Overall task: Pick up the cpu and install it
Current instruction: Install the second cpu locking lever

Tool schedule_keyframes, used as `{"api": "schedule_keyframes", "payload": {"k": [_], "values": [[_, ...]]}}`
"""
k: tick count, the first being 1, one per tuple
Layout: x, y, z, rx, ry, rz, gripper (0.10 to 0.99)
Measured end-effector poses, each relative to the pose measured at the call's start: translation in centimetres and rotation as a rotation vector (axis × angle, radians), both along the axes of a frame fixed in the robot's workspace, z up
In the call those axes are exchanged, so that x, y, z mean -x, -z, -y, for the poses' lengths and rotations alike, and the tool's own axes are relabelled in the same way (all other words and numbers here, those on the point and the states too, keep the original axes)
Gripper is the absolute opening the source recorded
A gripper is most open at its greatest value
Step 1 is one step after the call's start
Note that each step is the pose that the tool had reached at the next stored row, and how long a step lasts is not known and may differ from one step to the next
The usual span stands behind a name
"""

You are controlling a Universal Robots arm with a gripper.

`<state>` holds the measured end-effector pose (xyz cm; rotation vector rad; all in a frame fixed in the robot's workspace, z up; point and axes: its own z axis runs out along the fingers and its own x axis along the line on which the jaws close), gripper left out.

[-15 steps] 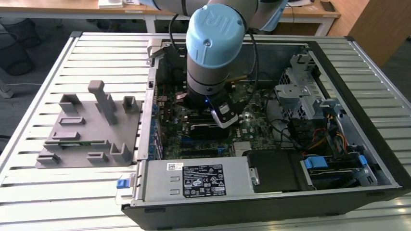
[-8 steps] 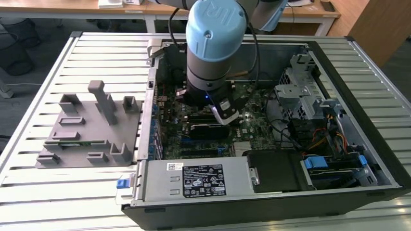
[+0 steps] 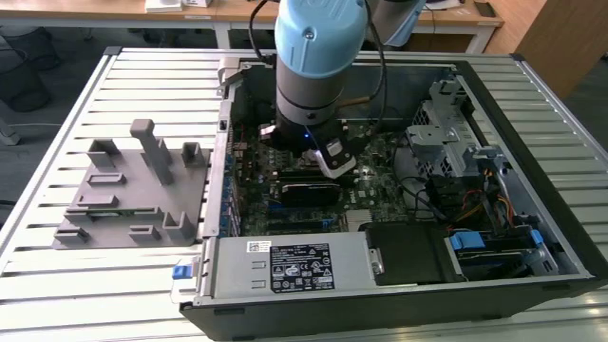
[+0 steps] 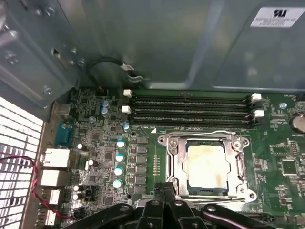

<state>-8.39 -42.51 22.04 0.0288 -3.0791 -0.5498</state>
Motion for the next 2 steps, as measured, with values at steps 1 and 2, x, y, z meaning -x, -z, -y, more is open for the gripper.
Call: {"api": "schedule_keyframes", "payload": {"k": [1,2], "values": [[0.0,-0.15,0.0,-0.001,0.0,0.0,0.106],[0.0,-0.3,0.0,-0.002,0.0,0.0,0.106]]}}
